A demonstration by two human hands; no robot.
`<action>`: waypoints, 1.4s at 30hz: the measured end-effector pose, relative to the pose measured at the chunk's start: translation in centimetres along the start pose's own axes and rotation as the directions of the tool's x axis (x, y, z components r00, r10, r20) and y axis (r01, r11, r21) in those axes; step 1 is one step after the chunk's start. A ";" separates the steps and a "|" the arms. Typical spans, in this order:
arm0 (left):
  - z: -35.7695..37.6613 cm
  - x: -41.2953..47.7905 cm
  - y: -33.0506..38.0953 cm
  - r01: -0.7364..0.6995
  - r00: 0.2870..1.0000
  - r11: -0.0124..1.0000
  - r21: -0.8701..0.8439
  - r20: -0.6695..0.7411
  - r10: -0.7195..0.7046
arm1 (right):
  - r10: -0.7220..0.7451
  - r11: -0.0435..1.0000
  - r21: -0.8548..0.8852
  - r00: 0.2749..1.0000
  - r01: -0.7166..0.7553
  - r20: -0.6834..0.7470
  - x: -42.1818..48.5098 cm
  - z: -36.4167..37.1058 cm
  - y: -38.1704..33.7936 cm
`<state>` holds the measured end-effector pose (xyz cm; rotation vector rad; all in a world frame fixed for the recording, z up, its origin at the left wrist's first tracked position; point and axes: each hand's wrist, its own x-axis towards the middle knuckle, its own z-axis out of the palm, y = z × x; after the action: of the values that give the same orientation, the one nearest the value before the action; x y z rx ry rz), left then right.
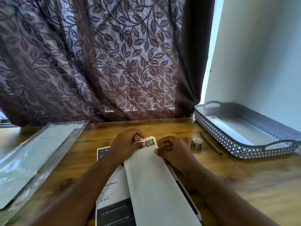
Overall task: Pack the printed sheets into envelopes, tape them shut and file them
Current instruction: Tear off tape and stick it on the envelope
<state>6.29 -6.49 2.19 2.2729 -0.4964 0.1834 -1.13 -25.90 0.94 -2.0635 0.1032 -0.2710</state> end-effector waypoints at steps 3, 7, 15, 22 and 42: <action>-1.2 0.4 1.2 0.000 0.999 0.990 -0.143 -0.050 -0.007 | 0.009 0.999 0.038 0.999 -0.011 0.033 0.1 0.1 -0.3; -3.2 -0.9 3.3 0.115 0.946 0.840 -0.531 -0.199 -0.255 | 0.035 0.975 0.217 0.998 -0.045 0.048 0.1 -0.3 -1.4; -2.4 -8.9 5.6 0.460 0.863 0.565 -0.685 0.195 -0.466 | 0.026 0.970 0.241 0.995 -0.002 -0.098 0.0 -1.0 -2.0; -0.6 -10.3 6.4 0.420 0.903 0.611 -0.671 0.240 -0.356 | 0.062 0.982 0.181 0.995 -0.047 -0.083 -2.4 -2.3 -2.6; 1.4 -9.4 7.7 0.202 0.969 0.563 -0.801 0.078 -0.236 | 0.188 0.960 0.217 0.982 -0.177 -0.029 -9.4 -8.8 0.1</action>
<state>-5.49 -9.46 3.80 1.3859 -0.1890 -0.1212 -12.33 -31.74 3.58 -1.8204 0.2819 -0.2098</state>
